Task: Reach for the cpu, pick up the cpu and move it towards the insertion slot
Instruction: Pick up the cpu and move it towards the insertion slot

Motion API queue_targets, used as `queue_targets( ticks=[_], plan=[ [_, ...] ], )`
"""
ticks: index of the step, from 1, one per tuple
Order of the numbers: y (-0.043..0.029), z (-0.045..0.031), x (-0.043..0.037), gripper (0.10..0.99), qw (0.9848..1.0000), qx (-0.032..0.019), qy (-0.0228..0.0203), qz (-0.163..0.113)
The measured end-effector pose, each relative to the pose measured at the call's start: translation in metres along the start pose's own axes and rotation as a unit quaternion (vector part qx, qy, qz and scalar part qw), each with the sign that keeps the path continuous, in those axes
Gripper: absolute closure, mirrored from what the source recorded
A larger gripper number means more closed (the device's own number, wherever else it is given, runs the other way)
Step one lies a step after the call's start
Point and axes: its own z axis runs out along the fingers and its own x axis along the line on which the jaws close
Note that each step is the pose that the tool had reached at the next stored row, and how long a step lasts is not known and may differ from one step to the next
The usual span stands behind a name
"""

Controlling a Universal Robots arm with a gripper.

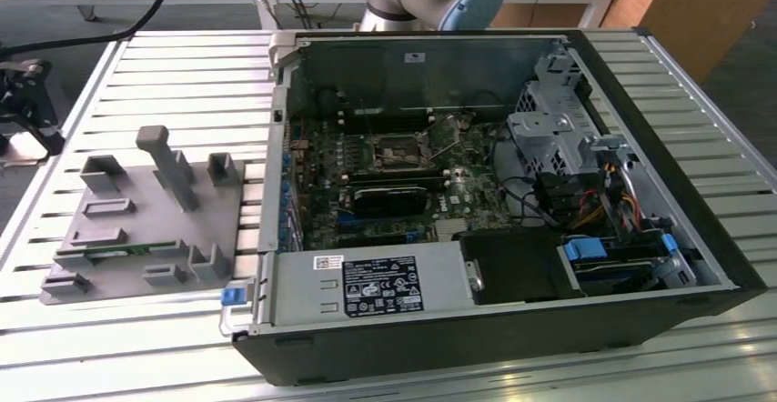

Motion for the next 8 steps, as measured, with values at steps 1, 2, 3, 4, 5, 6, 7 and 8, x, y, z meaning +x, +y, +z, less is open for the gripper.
queue_targets(
  ticks=[1,2,3,4,5,6,7,8],
  plan=[
    [0.0,-0.0013,0.0,0.541,1.0,0.0001,0.0,0.0],
    [0.0001,-0.0025,0.0,0.541,1.0,0.0003,0.0,0.0],
    [0.0001,-0.0038,0.0,0.541,1.0,0.0004,0.0,0.0],
    [0.0002,-0.0051,0.0,0.541,1.0,0.0005,0.0,0.0],
    [0.0003,-0.0065,0.0,0.541,1.0,0.0006,0.0,0.0],
    [0.0003,-0.0079,0.0,0.541,1.0,0.0008,0.0,0.0],
    [0.0004,-0.0093,0.0,0.541,1.0,0.0009,0.0001,0.0],
    [0.0004,-0.0105,0.0,0.541,1.0,0.0011,0.0,0.0]
  ],
)
